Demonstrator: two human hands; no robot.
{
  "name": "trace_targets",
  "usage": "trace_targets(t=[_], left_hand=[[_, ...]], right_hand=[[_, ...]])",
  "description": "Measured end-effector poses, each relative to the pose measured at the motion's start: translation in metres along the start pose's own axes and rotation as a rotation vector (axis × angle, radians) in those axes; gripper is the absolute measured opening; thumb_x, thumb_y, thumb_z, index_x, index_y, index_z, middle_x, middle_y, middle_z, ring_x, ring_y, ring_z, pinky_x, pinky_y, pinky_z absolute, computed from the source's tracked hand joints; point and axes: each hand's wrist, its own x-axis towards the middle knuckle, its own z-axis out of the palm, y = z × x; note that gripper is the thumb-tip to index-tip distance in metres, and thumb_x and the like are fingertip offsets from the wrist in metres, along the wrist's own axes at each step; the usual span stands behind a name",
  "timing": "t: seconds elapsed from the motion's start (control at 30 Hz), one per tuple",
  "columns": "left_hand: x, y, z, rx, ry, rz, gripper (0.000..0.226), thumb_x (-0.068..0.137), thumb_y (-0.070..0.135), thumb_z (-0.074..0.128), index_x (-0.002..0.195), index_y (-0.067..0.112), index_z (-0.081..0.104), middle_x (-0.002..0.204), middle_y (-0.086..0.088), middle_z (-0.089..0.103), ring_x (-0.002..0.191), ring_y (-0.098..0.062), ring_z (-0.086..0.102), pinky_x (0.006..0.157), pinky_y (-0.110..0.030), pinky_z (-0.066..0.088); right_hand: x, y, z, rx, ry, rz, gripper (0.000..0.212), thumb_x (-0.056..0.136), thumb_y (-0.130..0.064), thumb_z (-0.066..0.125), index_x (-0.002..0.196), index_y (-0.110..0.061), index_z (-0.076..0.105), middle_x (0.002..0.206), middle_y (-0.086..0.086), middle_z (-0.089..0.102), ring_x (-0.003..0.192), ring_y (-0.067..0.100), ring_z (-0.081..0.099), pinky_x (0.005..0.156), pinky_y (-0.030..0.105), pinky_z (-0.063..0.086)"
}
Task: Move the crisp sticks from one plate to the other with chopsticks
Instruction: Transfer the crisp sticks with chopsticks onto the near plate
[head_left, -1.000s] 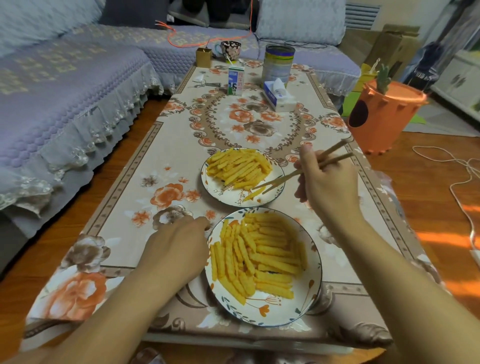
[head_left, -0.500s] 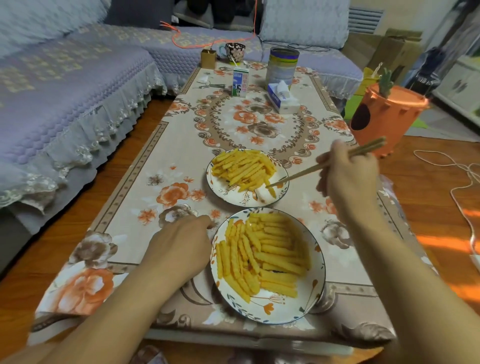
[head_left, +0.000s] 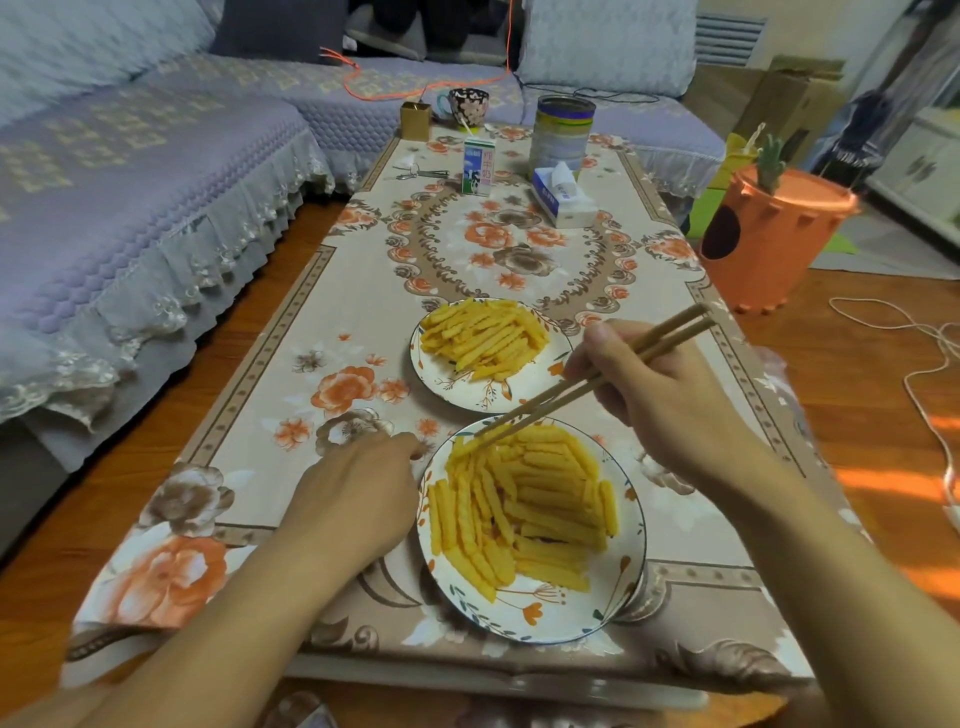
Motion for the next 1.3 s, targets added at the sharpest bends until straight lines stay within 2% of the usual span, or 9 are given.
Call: trace_targets(t=[0.13, 0.3, 0.4, 0.53, 0.7, 0.87, 1.1, 1.2, 1.3], left_hand=[[0.001, -0.002, 0.000, 0.009, 0.005, -0.005, 0.043, 0.100, 0.020, 0.040, 0.139, 0.034, 0.053, 0.139, 0.002, 0.058, 0.118, -0.028, 0.059, 0.088, -0.040, 0.053], [0.002, -0.003, 0.001, 0.005, 0.014, 0.003, 0.042, 0.101, 0.019, 0.039, 0.138, 0.033, 0.054, 0.139, 0.002, 0.058, 0.118, -0.027, 0.059, 0.085, -0.039, 0.053], [0.003, -0.005, 0.001, 0.007, 0.009, 0.006, 0.042, 0.101, 0.019, 0.040, 0.138, 0.034, 0.054, 0.139, 0.002, 0.058, 0.116, -0.027, 0.059, 0.084, -0.038, 0.053], [0.003, -0.006, 0.000, 0.003, 0.009, 0.003, 0.042, 0.102, 0.020, 0.039, 0.138, 0.034, 0.053, 0.139, 0.001, 0.057, 0.117, -0.028, 0.059, 0.086, -0.039, 0.053], [0.000, -0.005, 0.003, 0.006, -0.001, -0.002, 0.041, 0.101, 0.020, 0.039, 0.137, 0.033, 0.054, 0.137, 0.001, 0.058, 0.115, -0.028, 0.059, 0.085, -0.039, 0.053], [0.000, -0.004, 0.004, 0.005, 0.000, 0.000, 0.043, 0.102, 0.021, 0.038, 0.141, 0.034, 0.052, 0.139, -0.001, 0.057, 0.115, -0.029, 0.060, 0.083, -0.037, 0.051], [0.001, -0.006, 0.005, -0.006, 0.017, -0.011, 0.045, 0.101, 0.018, 0.038, 0.140, 0.035, 0.053, 0.138, 0.003, 0.058, 0.116, -0.027, 0.058, 0.080, -0.034, 0.047], [0.001, -0.006, 0.005, -0.010, 0.017, -0.011, 0.045, 0.102, 0.018, 0.038, 0.141, 0.035, 0.052, 0.139, 0.003, 0.057, 0.116, -0.027, 0.058, 0.081, -0.034, 0.046], [0.001, -0.006, 0.004, -0.012, 0.018, -0.010, 0.045, 0.101, 0.018, 0.038, 0.141, 0.035, 0.052, 0.139, 0.002, 0.057, 0.116, -0.028, 0.059, 0.083, -0.035, 0.049]], right_hand=[[0.005, 0.004, -0.009, -0.044, -0.023, 0.022, 0.039, 0.107, -0.029, 0.049, 0.082, -0.010, 0.072, 0.054, -0.018, 0.054, 0.052, 0.000, 0.046, 0.052, 0.011, 0.035], [0.014, 0.006, -0.029, 0.082, 0.170, 0.012, 0.037, 0.108, -0.024, 0.050, 0.078, -0.016, 0.071, 0.051, -0.012, 0.045, 0.048, 0.008, 0.037, 0.048, 0.018, 0.031], [0.019, 0.011, -0.029, 0.174, 0.273, 0.039, 0.039, 0.108, -0.025, 0.050, 0.076, -0.012, 0.068, 0.047, -0.009, 0.041, 0.043, 0.009, 0.034, 0.044, 0.021, 0.028], [0.025, 0.016, -0.029, 0.265, 0.262, 0.133, 0.046, 0.109, -0.028, 0.047, 0.072, -0.006, 0.063, 0.045, -0.006, 0.039, 0.040, 0.009, 0.030, 0.042, 0.021, 0.024], [0.029, 0.021, -0.025, 0.157, 0.516, 0.066, 0.043, 0.109, -0.030, 0.048, 0.079, -0.010, 0.069, 0.050, 0.000, 0.052, 0.039, 0.012, 0.046, 0.040, 0.022, 0.038], [0.036, 0.034, -0.009, -0.022, 0.496, 0.037, 0.043, 0.109, -0.033, 0.047, 0.079, -0.012, 0.070, 0.054, 0.006, 0.056, 0.042, 0.016, 0.053, 0.046, 0.032, 0.044], [0.049, 0.044, 0.025, 0.242, 0.577, 0.253, 0.049, 0.106, -0.042, 0.053, 0.073, -0.008, 0.065, 0.043, 0.001, 0.054, 0.041, 0.024, 0.056, 0.044, 0.031, 0.045], [0.051, 0.046, 0.037, 0.305, 0.574, 0.320, 0.049, 0.106, -0.044, 0.051, 0.077, -0.007, 0.065, 0.045, 0.001, 0.057, 0.045, 0.022, 0.062, 0.052, 0.038, 0.058], [0.051, 0.046, 0.041, 0.324, 0.601, 0.356, 0.052, 0.108, -0.046, 0.045, 0.078, -0.009, 0.065, 0.044, 0.001, 0.059, 0.047, 0.022, 0.064, 0.059, 0.041, 0.062]])
